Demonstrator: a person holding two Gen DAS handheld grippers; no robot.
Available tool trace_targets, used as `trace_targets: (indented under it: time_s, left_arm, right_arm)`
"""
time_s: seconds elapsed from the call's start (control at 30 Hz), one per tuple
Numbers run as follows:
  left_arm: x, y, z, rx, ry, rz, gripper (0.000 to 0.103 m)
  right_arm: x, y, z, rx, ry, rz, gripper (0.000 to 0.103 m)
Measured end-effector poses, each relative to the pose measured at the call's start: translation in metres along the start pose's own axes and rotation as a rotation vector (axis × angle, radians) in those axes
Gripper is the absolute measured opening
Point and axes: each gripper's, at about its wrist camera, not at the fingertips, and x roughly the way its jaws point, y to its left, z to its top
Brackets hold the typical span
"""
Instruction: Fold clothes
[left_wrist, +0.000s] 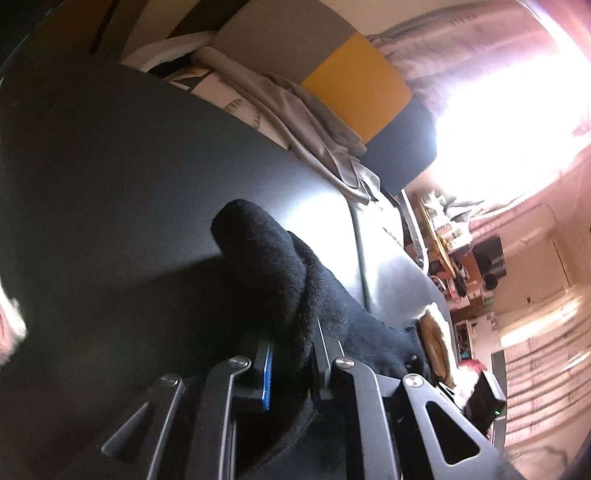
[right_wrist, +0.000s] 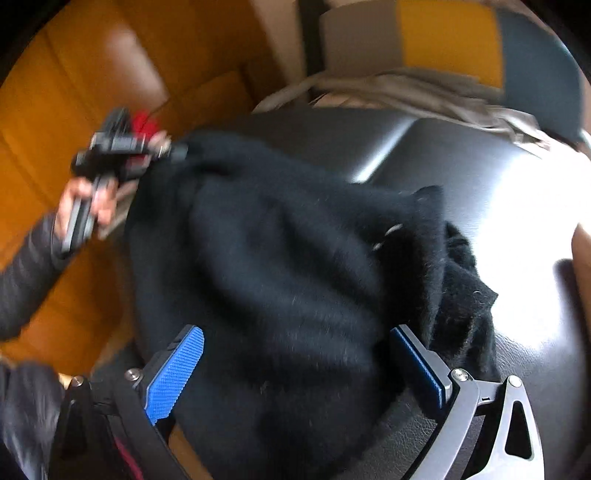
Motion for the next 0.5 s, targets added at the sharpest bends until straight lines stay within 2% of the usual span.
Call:
trace_targets:
  time_s: [0.07,0.17,0.37,0.5]
  left_arm:
    - [-0.007,-0.009,0.001,0.008,0.011,-0.022,0.013]
    - [-0.022,-0.024,-0.002,0.013,0.023,-0.093,0.013]
    - [-0.020,-0.099,-0.018,0.031,0.058,-0.239,0.013]
    - [0.004,-0.152,-0.030,0.029,0.097,-0.283,0.013]
  right_arm:
    - [0.007,-0.001,0.001,-0.032,0.041,0.008,0.101]
    - [0.015,-0.002,-0.001,-0.096,0.078,0.013,0.101]
    - [0.019,0.008,-0.018,-0.117,-0.003,-0.035,0.103]
    - [0.013,0.004,-0.028,-0.046,-0.093,-0.003,0.103]
